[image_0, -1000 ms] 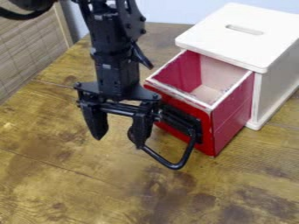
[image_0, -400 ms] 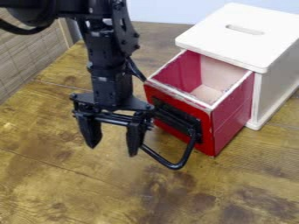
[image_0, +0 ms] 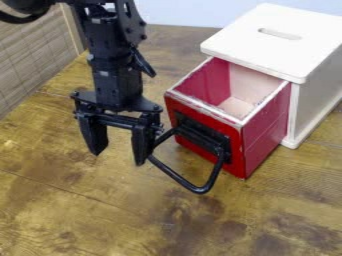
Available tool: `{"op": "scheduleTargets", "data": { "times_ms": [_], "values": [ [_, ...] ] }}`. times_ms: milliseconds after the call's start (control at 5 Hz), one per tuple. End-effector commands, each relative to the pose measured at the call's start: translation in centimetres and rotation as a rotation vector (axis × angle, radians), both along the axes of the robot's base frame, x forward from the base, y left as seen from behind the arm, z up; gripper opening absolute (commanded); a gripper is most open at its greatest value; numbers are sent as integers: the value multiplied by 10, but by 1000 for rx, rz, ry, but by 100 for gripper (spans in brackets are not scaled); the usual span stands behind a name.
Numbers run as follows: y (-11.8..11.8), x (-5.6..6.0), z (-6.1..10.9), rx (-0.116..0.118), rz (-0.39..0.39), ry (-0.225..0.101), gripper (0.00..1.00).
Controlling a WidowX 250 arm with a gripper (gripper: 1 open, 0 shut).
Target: Open the drawer
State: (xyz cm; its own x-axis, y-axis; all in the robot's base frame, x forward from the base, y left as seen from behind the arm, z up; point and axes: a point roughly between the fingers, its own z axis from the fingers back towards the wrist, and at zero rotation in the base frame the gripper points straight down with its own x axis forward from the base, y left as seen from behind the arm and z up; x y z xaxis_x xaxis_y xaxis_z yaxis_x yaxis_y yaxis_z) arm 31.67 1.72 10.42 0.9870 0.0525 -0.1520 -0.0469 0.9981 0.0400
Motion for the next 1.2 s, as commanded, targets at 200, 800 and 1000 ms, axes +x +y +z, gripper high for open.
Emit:
{"op": "scheduleTargets", "data": {
  "times_ms": [200, 800, 1000],
  "values": [
    [0, -9, 30, -11, -21, -53, 100],
    [-26, 3, 22, 0, -106, -22, 100],
    [-29, 2, 29, -13, -143, -30, 100]
  ]
}}
